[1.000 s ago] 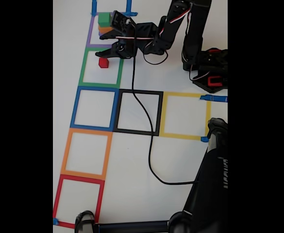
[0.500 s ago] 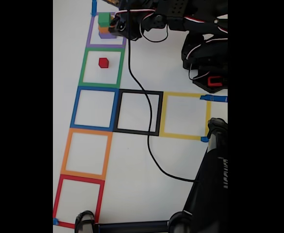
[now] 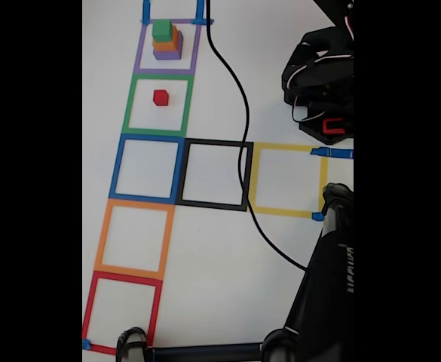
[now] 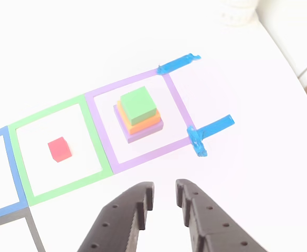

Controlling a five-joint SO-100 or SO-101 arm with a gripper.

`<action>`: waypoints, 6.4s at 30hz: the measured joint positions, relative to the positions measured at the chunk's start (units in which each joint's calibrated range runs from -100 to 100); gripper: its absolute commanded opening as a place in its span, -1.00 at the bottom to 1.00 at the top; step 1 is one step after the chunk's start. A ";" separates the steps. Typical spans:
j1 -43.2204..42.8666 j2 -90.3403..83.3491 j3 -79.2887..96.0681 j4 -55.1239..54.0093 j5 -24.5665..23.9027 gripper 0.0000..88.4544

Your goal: Tower of hanoi

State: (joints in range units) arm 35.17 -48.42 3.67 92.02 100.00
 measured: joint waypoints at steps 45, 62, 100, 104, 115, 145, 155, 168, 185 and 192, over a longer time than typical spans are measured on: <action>4.45 30.31 75.34 -121.89 0.00 -0.26; 1.76 46.69 66.67 -132.12 0.00 -0.28; -0.47 53.44 66.40 -138.65 0.00 -0.52; -0.47 53.44 66.84 -138.73 -0.18 -0.53; -0.47 53.95 67.37 -139.86 -0.36 -0.66; -5.15 47.62 69.15 -135.59 -0.36 -0.82; -5.73 23.39 67.82 -106.33 0.00 -0.82; -10.88 0.84 29.48 -31.60 0.00 -0.82; -35.46 -17.22 11.95 3.06 -0.36 -0.82; -39.09 -17.81 25.68 -5.16 -0.36 -0.82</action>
State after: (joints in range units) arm -3.92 -66.23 29.35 86.86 99.64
